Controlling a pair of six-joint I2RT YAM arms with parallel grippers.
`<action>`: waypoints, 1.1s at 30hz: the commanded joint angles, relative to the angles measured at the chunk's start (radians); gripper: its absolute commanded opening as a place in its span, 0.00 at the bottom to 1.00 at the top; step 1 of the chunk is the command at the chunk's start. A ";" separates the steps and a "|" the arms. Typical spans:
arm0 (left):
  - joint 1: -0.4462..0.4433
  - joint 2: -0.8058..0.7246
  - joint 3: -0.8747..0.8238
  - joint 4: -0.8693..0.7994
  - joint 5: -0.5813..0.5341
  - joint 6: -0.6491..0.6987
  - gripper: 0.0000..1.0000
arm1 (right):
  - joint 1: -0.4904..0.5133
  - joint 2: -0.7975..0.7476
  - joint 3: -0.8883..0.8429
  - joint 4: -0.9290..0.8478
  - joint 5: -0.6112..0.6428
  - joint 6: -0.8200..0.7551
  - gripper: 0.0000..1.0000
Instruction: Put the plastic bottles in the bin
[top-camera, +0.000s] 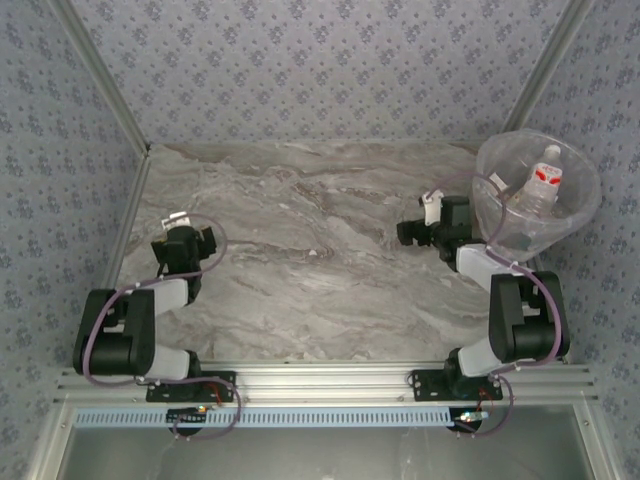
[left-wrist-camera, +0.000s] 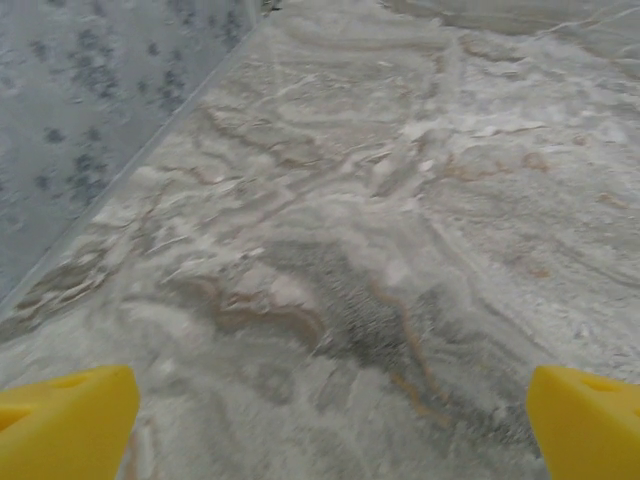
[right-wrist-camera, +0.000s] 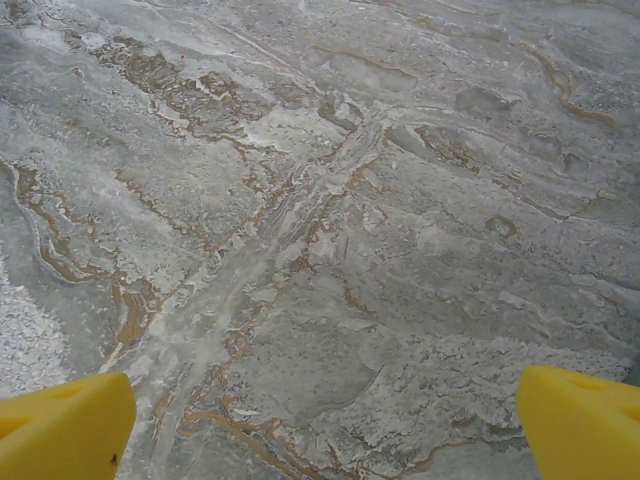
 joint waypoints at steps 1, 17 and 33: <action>0.010 0.142 -0.057 0.373 0.130 0.081 0.99 | -0.012 0.008 -0.035 0.082 -0.006 -0.019 1.00; 0.006 0.100 -0.011 0.210 0.051 0.039 0.99 | -0.128 0.032 -0.368 0.709 -0.049 0.066 1.00; 0.006 0.102 -0.012 0.211 0.053 0.040 0.99 | -0.099 0.042 -0.309 0.616 0.125 0.101 1.00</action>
